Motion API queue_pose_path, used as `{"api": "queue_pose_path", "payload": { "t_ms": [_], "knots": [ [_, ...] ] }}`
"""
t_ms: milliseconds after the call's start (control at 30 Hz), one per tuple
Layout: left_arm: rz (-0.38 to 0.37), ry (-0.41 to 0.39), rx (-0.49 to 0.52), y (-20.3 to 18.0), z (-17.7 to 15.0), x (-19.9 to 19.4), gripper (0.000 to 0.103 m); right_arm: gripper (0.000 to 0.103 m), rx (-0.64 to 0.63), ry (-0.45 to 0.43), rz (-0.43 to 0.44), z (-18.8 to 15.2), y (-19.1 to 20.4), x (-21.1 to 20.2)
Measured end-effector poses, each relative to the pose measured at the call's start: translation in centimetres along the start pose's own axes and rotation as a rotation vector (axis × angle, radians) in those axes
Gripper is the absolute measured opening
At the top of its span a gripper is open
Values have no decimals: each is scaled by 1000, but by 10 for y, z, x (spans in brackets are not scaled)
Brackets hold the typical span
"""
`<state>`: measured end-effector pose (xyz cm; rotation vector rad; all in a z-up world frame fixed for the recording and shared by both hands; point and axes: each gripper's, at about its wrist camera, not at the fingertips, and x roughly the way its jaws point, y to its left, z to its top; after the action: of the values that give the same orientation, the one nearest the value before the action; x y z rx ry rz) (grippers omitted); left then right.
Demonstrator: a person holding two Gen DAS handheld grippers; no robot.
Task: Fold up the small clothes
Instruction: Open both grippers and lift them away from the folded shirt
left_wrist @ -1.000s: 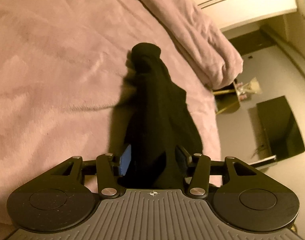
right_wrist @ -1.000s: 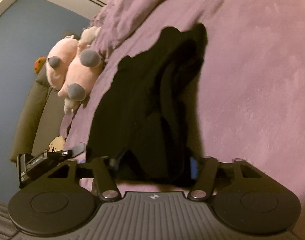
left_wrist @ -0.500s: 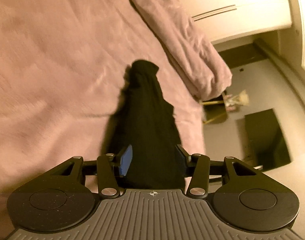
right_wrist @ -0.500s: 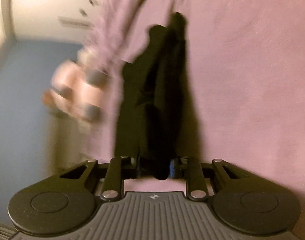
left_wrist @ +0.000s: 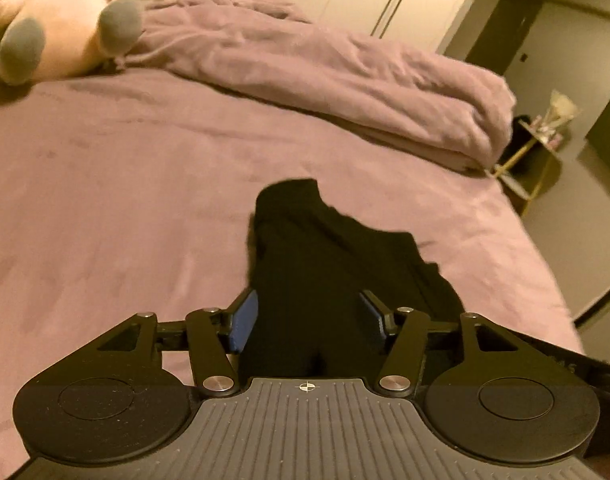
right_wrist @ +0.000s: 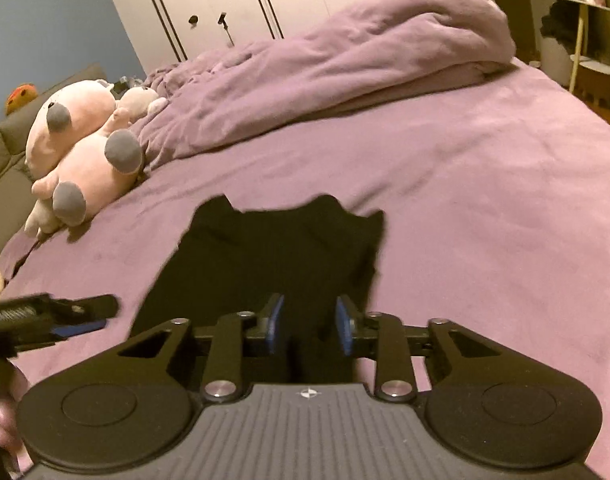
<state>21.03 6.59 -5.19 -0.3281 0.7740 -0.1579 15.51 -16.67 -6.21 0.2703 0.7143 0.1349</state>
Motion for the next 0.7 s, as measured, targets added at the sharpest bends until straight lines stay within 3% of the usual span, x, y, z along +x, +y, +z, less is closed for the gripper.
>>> {"api": "queue_pose_path", "payload": {
  "t_ms": [167, 300, 400, 500, 567, 633, 700],
  "knots": [
    [49, 41, -23, -2, 24, 46, 64, 26, -16, 20, -41, 23, 24, 57],
    [114, 61, 29, -3, 26, 81, 65, 26, -36, 57, -130, 31, 12, 96],
    [119, 82, 6, 6, 13, 98, 68, 23, -57, 55, -189, 27, -6, 111],
    [108, 55, -14, 12, 4, 91, 70, 18, -83, 15, -220, 19, -25, 114],
    [90, 54, -32, 14, 0, 74, 69, 27, -90, -2, -231, 15, -31, 109],
    [74, 66, -35, 15, -4, 54, 69, 28, -79, -5, -246, 15, -31, 95],
    [60, 56, -18, 14, -14, 28, 72, 29, -65, -19, -193, 10, -25, 64]
  ]
}}
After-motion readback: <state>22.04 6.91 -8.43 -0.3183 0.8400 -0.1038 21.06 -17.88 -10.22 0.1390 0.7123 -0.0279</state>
